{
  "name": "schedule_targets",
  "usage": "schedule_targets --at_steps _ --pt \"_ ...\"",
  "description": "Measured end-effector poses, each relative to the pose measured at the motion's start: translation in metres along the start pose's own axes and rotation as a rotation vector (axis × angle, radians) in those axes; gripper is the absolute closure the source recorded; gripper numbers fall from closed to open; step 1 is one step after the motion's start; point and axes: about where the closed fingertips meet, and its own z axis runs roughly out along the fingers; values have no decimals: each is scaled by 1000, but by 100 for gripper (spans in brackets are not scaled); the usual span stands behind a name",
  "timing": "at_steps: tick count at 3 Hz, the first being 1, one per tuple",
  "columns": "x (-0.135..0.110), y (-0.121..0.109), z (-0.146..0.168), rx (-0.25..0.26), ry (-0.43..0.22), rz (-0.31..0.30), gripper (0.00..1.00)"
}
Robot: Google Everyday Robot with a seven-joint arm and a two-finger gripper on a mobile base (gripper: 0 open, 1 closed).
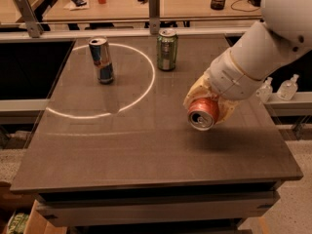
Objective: Knock coke can over
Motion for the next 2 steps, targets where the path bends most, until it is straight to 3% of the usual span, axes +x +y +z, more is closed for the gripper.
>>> schedule_targets --at_steps 1,2 --pt "1 9 22 -40 17 -33 100" --pt "-2 14 37 -85 -7 -62 100"
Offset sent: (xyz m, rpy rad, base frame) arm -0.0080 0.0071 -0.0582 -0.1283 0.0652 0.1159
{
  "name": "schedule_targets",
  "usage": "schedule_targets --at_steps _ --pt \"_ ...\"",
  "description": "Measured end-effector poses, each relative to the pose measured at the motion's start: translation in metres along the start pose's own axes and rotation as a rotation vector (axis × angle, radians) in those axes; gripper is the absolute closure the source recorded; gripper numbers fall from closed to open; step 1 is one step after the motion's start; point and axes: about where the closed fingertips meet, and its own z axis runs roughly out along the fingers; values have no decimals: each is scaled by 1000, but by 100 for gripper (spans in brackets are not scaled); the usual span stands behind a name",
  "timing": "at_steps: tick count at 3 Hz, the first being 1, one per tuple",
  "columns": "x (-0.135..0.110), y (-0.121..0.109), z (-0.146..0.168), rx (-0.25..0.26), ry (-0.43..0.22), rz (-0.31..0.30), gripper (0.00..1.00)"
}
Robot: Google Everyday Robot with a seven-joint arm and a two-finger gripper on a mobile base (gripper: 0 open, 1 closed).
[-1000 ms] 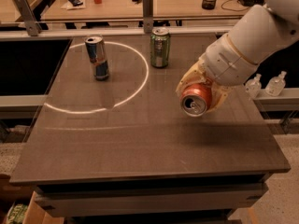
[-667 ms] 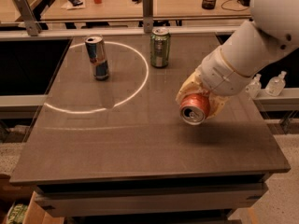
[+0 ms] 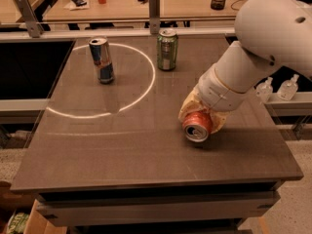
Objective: Knock coke can over
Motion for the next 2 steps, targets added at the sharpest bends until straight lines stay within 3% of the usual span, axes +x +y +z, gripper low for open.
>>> schedule_targets --at_steps 1,2 --pt "-3 0 7 -69 -43 -1 83" --pt "-6 0 7 -76 -49 -5 59"
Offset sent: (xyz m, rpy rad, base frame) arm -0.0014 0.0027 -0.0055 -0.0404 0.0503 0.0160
